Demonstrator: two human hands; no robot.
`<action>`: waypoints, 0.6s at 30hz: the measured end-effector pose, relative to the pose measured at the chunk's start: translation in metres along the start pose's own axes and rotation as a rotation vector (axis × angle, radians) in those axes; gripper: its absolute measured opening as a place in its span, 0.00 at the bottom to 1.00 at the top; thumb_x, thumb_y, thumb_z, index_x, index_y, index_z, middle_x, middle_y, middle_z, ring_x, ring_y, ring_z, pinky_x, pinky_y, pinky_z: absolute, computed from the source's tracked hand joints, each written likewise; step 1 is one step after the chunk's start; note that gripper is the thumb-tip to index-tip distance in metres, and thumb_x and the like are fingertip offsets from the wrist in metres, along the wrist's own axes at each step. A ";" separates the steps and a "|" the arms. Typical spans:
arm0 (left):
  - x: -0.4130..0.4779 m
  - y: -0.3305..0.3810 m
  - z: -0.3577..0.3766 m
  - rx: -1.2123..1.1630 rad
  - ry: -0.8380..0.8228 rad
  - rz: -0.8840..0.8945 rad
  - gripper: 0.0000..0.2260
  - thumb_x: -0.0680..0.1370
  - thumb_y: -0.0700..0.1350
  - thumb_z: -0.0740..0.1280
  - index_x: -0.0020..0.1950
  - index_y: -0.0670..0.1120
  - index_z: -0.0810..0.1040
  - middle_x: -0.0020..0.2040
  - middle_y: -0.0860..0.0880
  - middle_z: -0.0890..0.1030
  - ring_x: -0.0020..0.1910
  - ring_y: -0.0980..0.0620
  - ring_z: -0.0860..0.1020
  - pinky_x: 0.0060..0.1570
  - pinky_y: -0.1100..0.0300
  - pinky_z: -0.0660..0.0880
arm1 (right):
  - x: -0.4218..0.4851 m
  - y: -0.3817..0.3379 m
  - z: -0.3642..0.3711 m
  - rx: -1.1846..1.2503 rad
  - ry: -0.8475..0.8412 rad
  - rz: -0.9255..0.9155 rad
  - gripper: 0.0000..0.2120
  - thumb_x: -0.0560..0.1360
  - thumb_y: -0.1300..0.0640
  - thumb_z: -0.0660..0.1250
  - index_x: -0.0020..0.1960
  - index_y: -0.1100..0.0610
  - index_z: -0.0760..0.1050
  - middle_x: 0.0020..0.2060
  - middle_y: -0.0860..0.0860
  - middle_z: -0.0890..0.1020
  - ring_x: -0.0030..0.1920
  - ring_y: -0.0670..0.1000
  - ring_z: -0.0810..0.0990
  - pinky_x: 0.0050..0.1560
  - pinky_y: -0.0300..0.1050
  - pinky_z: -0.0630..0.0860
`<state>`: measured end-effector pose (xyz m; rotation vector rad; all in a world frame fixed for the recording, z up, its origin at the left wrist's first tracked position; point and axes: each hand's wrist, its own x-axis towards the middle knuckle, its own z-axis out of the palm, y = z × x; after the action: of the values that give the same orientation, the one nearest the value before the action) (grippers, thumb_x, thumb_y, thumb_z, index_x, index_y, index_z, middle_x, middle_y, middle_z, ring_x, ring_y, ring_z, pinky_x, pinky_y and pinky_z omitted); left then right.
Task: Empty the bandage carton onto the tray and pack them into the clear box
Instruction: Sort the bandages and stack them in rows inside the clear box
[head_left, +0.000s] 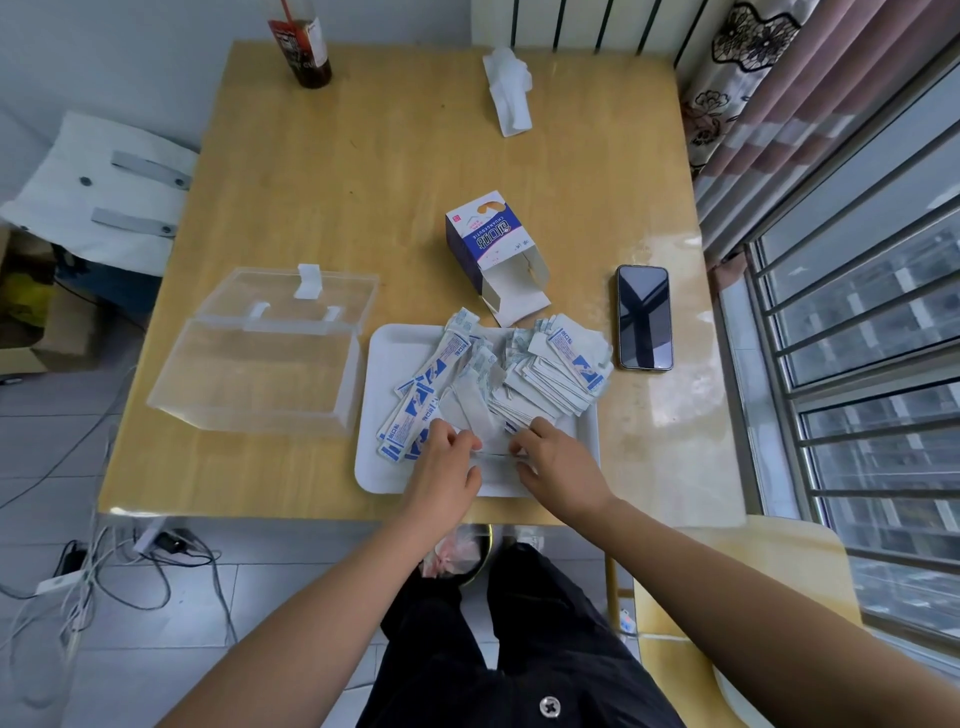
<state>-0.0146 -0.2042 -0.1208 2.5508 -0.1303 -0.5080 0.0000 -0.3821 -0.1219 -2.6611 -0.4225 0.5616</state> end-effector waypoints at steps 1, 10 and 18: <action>0.000 0.001 0.000 -0.023 -0.007 -0.016 0.15 0.78 0.44 0.65 0.64 0.45 0.71 0.57 0.49 0.63 0.44 0.56 0.70 0.50 0.67 0.68 | 0.000 0.000 0.000 -0.021 -0.012 0.009 0.11 0.73 0.60 0.65 0.55 0.58 0.75 0.50 0.55 0.75 0.44 0.59 0.77 0.37 0.50 0.74; 0.003 -0.003 0.002 -0.140 0.008 -0.028 0.09 0.81 0.47 0.60 0.57 0.46 0.77 0.56 0.48 0.68 0.45 0.53 0.76 0.52 0.58 0.74 | 0.001 0.000 -0.001 -0.006 -0.012 0.002 0.10 0.75 0.61 0.63 0.55 0.58 0.76 0.51 0.55 0.76 0.45 0.60 0.78 0.37 0.49 0.71; 0.003 -0.007 0.006 -0.141 -0.076 -0.040 0.14 0.78 0.41 0.63 0.64 0.45 0.74 0.57 0.49 0.67 0.46 0.52 0.74 0.56 0.58 0.73 | 0.000 -0.003 0.001 0.101 -0.011 -0.001 0.10 0.73 0.65 0.62 0.53 0.61 0.77 0.50 0.57 0.76 0.44 0.61 0.77 0.41 0.48 0.70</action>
<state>-0.0145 -0.2017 -0.1296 2.4016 -0.0676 -0.6081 -0.0010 -0.3791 -0.1219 -2.5625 -0.3877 0.5820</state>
